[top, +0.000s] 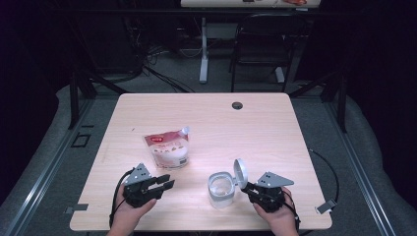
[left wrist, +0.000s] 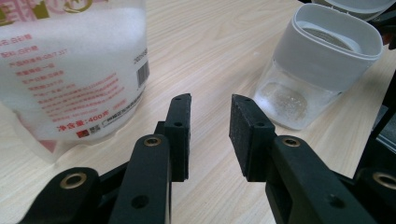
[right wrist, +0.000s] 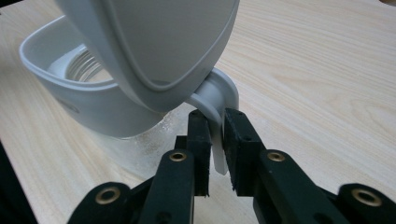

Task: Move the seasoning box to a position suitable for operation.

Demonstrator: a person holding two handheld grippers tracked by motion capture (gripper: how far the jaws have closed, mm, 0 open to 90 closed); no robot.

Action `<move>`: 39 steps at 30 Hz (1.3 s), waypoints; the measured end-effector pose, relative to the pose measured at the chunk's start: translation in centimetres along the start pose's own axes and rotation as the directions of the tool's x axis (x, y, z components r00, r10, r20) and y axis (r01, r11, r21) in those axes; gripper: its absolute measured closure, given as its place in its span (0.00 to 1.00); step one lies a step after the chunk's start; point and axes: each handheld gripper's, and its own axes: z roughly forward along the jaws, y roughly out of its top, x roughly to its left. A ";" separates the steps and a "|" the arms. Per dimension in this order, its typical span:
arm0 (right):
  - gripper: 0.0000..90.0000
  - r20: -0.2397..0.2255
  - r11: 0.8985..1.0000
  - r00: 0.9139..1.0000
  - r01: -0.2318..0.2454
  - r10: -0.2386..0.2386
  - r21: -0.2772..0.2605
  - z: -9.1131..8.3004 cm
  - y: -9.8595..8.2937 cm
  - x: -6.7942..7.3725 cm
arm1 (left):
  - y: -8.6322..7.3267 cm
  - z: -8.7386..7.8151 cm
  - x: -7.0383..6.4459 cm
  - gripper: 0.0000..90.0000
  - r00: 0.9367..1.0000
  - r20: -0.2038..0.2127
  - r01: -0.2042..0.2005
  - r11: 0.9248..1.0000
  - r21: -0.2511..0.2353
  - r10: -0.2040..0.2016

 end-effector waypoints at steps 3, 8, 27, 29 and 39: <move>0.91 0.012 1.000 1.000 0.020 -0.020 0.006 0.2 0.2 0.0 | 0.0 -0.1 0.1 0.77 1.000 -0.002 0.001 1.000 0.001 -0.001; 0.94 0.051 0.998 0.996 0.070 -0.070 0.002 0.5 0.4 0.2 | 0.0 -0.1 0.3 0.77 1.000 -0.008 0.002 1.000 0.000 -0.002; 0.93 0.067 0.994 0.992 0.108 -0.108 0.002 1.9 1.6 -3.4 | -0.1 -0.1 0.7 0.77 1.000 -0.015 0.006 1.000 0.002 -0.006; 0.92 0.052 0.995 0.994 0.097 -0.096 -0.002 2.0 1.6 -3.9 | -0.1 -0.1 0.7 0.77 1.000 -0.014 0.006 1.000 0.002 -0.006; 0.89 0.038 1.000 0.999 -0.007 0.008 -0.029 2.9 2.0 -5.7 | -0.2 0.0 0.8 0.77 1.000 -0.013 0.003 1.000 0.006 -0.003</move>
